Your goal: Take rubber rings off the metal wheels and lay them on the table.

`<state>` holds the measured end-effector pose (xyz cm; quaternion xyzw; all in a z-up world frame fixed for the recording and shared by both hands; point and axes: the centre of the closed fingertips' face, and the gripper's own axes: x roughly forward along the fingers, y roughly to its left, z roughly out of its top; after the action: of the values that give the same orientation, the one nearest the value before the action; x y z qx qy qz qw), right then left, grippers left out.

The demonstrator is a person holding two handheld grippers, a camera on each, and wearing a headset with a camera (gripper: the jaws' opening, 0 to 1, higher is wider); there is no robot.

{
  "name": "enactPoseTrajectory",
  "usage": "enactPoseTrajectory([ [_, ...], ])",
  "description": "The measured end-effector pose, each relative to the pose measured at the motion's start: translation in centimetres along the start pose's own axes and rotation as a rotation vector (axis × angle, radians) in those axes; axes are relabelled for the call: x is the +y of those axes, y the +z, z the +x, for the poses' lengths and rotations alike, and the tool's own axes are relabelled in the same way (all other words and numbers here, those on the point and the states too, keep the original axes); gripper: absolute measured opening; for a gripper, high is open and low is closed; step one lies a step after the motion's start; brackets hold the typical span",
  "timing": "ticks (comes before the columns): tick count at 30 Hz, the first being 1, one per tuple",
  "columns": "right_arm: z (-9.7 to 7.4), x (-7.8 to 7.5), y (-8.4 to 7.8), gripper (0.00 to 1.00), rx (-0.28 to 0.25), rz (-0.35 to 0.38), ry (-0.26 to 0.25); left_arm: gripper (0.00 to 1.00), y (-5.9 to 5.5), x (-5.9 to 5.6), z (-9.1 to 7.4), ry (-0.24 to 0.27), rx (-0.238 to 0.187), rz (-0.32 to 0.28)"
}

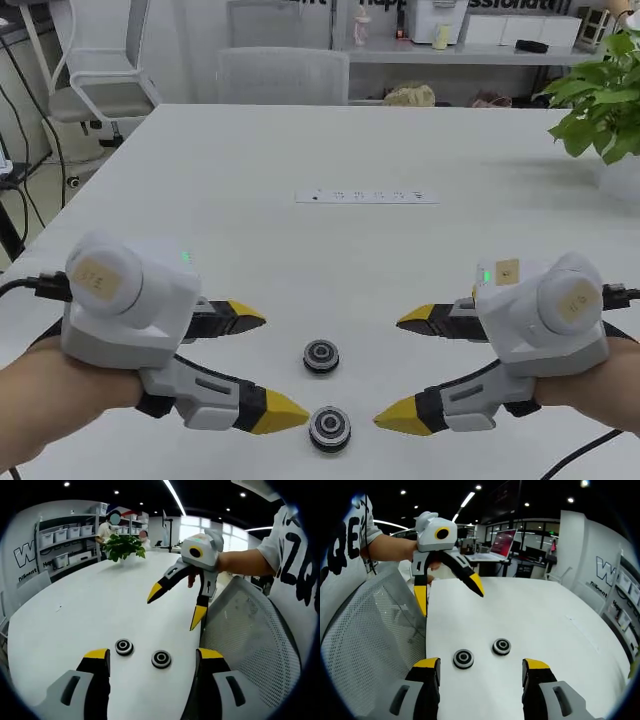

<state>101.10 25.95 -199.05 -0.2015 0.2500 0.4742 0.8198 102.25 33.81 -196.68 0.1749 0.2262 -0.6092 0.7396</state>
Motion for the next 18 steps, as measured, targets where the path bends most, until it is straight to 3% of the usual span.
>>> enactPoseTrajectory([
  [18, 0.73, -0.01, -0.05, 0.62, -0.008, -0.013, 0.025, 0.63, 0.25, -0.25, 0.91, -0.03, 0.003, 0.019],
])
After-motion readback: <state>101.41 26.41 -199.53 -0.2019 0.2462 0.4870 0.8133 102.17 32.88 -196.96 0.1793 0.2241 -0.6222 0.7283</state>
